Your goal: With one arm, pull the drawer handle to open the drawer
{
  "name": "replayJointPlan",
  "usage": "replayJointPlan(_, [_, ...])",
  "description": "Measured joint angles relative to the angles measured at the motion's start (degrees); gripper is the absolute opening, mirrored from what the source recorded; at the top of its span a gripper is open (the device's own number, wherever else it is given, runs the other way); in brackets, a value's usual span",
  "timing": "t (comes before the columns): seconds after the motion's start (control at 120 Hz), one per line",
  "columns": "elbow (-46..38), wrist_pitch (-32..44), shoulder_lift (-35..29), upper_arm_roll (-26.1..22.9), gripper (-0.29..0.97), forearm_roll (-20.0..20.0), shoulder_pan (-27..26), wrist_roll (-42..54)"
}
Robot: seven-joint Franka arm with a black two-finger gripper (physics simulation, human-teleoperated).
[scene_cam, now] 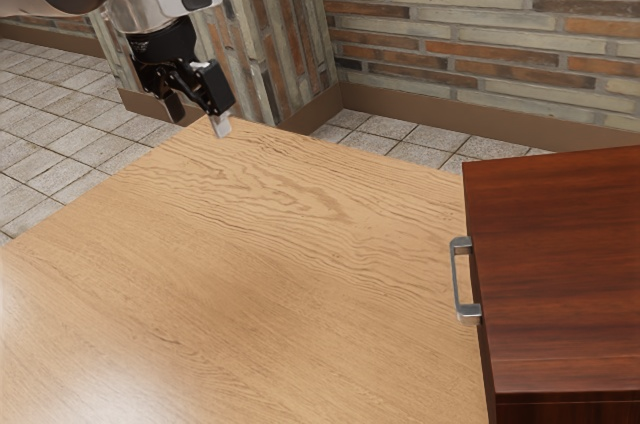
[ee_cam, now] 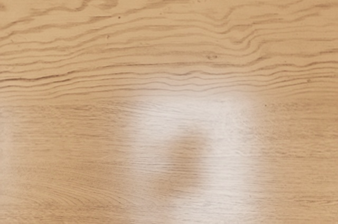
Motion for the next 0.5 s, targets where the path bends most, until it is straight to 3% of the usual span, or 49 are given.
replayJointPlan(0.233, [0.08,-0.03,-0.41,-0.01,0.68,-0.22,0.04,0.76])
replayJointPlan(0.358, [10.65,-1.20,-4.03,-0.78,0.68,2.24,-1.14,0.79])
replayJointPlan(0.5, [13.17,-0.87,-5.63,-1.85,0.68,4.08,-5.01,0.50])
